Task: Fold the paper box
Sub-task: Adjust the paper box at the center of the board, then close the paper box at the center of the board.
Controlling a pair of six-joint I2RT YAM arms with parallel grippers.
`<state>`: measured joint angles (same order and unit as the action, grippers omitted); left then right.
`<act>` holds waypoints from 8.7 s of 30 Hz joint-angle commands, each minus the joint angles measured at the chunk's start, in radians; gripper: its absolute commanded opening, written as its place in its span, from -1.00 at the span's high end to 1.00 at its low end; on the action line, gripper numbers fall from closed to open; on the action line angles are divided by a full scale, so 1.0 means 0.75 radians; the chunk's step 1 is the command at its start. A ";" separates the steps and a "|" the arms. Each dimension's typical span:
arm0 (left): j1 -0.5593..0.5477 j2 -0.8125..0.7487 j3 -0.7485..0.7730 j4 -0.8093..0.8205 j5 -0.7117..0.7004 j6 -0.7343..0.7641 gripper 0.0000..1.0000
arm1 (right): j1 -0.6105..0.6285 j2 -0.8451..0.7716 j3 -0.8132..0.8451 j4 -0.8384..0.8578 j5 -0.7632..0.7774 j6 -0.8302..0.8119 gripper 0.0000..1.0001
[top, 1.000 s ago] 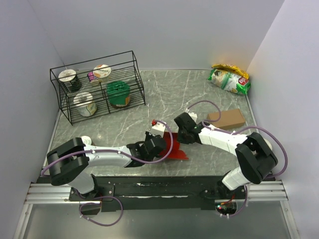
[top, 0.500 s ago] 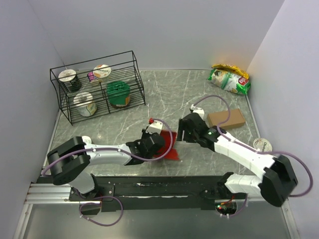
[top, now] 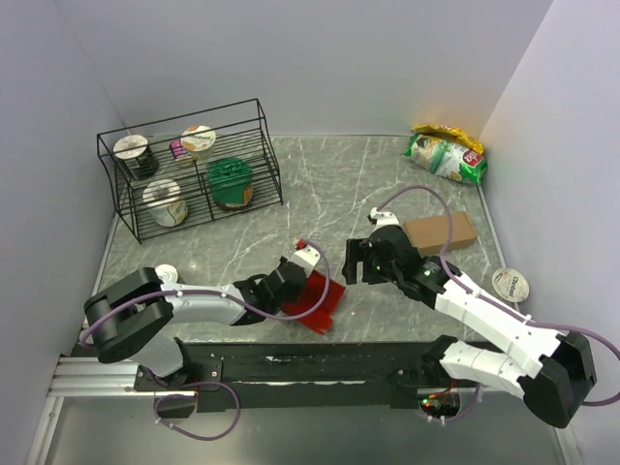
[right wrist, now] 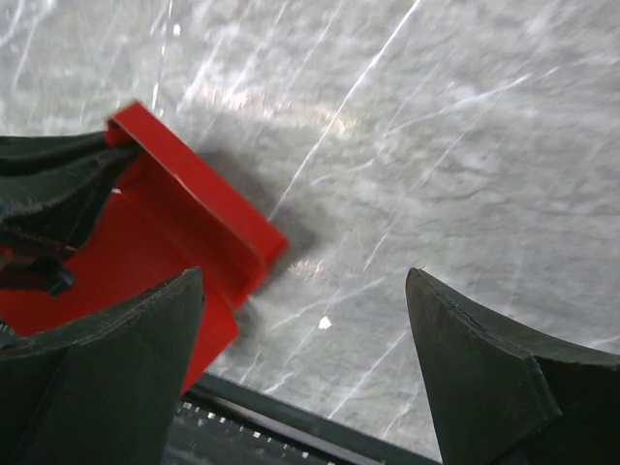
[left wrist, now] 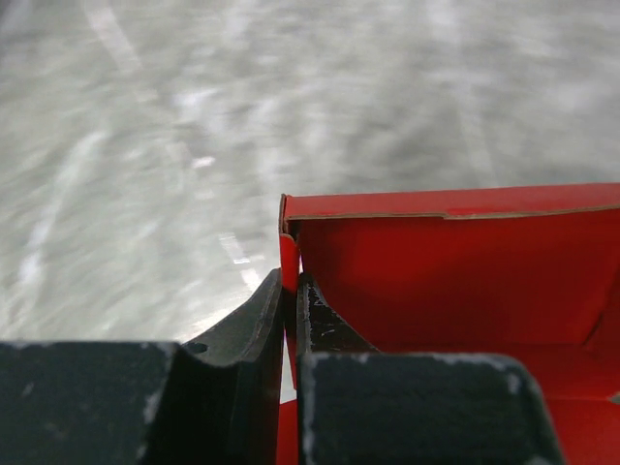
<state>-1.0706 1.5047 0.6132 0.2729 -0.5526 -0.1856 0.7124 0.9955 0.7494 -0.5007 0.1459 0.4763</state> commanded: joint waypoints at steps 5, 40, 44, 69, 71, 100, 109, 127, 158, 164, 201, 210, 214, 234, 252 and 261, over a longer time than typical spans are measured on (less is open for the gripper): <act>0.180 0.037 0.135 -0.085 0.765 0.139 0.98 | -0.130 0.069 0.011 0.044 -0.223 0.007 -0.82; 0.429 -0.110 0.504 -0.552 0.551 -0.457 -0.92 | -0.224 0.329 -0.210 0.500 -0.413 0.007 -0.89; 0.562 -0.261 0.377 -0.581 0.655 -0.744 -0.92 | -0.230 0.399 -0.224 0.582 -0.481 0.030 -0.89; 0.614 -0.481 -0.255 -0.154 0.827 -1.305 -0.94 | -0.138 0.162 -0.398 0.586 -0.608 0.193 -0.83; 0.554 -0.424 -0.261 -0.074 0.808 -1.340 -0.93 | -0.150 0.135 -0.443 0.606 -0.636 0.185 -0.83; 0.580 0.546 0.315 1.006 1.111 -1.330 -0.97 | -0.160 0.144 -0.529 0.729 -0.743 0.347 -0.88; 0.785 0.248 0.459 0.362 1.328 -0.647 -0.93 | -0.160 -0.217 -0.368 0.492 -0.459 -0.135 -0.94; 0.501 -0.055 0.548 -0.781 1.152 0.028 -0.98 | -0.357 -0.094 -0.095 0.385 -0.338 -0.296 -0.97; 0.168 0.196 0.900 -0.976 0.784 0.836 0.57 | -0.392 -0.090 -0.367 0.663 -0.491 -0.265 -0.97; 0.172 0.223 0.907 -0.829 0.686 0.841 -0.70 | -0.389 -0.137 -0.461 0.811 -0.528 -0.330 -0.97; 0.403 -0.632 -0.349 0.221 0.947 -0.366 -0.47 | -0.387 0.111 -0.474 1.124 -0.869 -0.518 -0.06; 0.403 -0.550 -0.347 0.260 0.937 -0.338 -0.09 | -0.375 0.162 -0.453 1.122 -0.917 -0.533 0.13; 0.403 -0.540 -0.361 0.237 0.913 -0.327 0.01 | -0.369 0.154 -0.467 1.152 -0.894 -0.541 0.13; 0.403 -0.481 -0.357 0.225 0.902 -0.276 0.47 | -0.367 0.221 -0.433 1.183 -0.943 -0.559 0.31; 0.391 -0.438 -0.308 0.207 0.847 -0.223 0.89 | -0.340 0.211 -0.429 1.169 -0.980 -0.531 0.70; 0.337 -0.387 -0.257 0.192 0.747 -0.254 0.98 | -0.238 0.119 -0.447 1.161 -0.841 -0.488 1.00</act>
<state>-0.7830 1.1927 0.3649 0.3954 0.0509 -0.3790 0.4755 1.1492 0.3946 0.3275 -0.5072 0.0803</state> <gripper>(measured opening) 0.057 0.010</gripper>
